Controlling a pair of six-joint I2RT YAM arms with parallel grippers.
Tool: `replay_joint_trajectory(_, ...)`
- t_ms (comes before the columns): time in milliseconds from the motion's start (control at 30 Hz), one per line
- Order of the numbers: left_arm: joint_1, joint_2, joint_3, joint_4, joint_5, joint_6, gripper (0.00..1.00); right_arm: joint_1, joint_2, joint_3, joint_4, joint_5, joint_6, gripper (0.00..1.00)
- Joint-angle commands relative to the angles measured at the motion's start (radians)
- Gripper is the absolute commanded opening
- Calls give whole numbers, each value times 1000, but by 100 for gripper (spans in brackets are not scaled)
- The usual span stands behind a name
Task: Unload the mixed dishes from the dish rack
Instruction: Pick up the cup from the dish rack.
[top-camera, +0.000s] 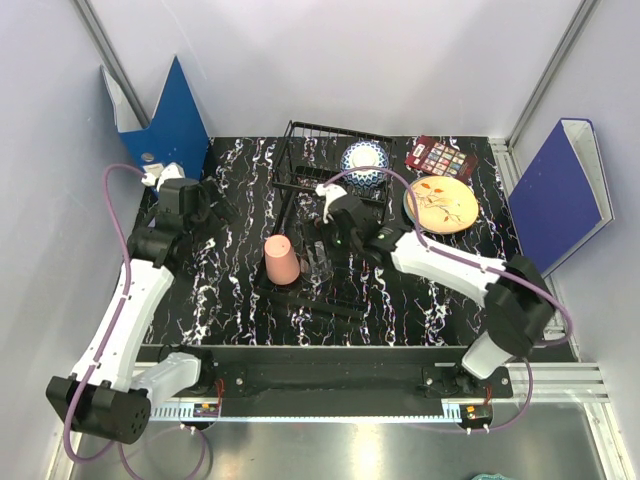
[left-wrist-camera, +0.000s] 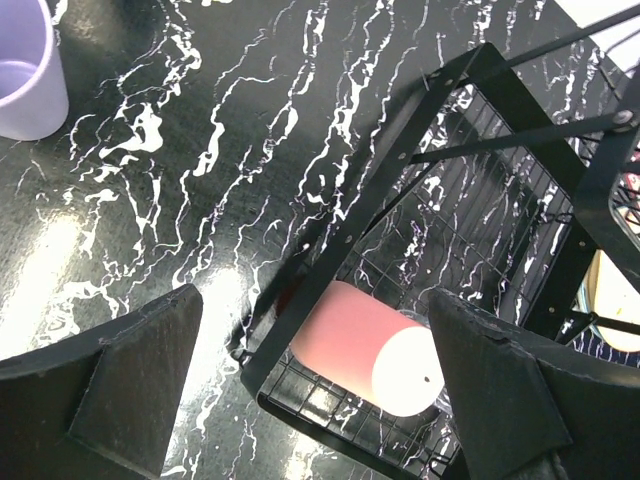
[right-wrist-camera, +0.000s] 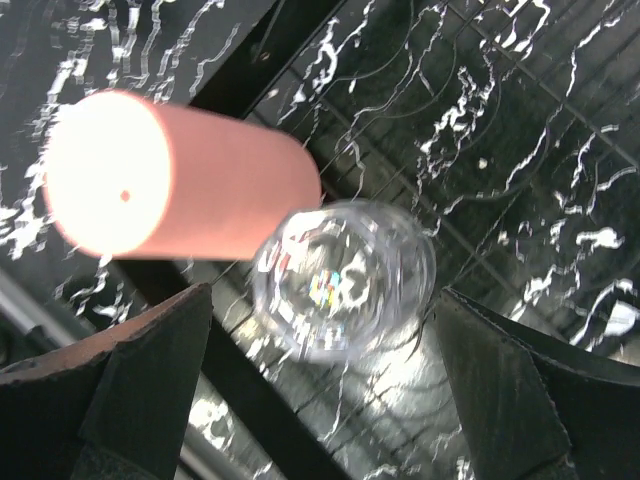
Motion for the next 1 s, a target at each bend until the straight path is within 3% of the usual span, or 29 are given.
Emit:
replay_joint_trajectory(0, -12, -40, -19, 68, 17, 19, 99, 8, 92, 86, -18, 34, -46, 100)
replay_joint_trajectory(200, -12, -51, -48, 81, 27, 24, 99, 8, 171, 96, -21, 51, -38, 100)
replay_joint_trajectory(967, -24, -54, -101, 116, 50, -2, 99, 41, 116, -78, 59, 101, 33, 100)
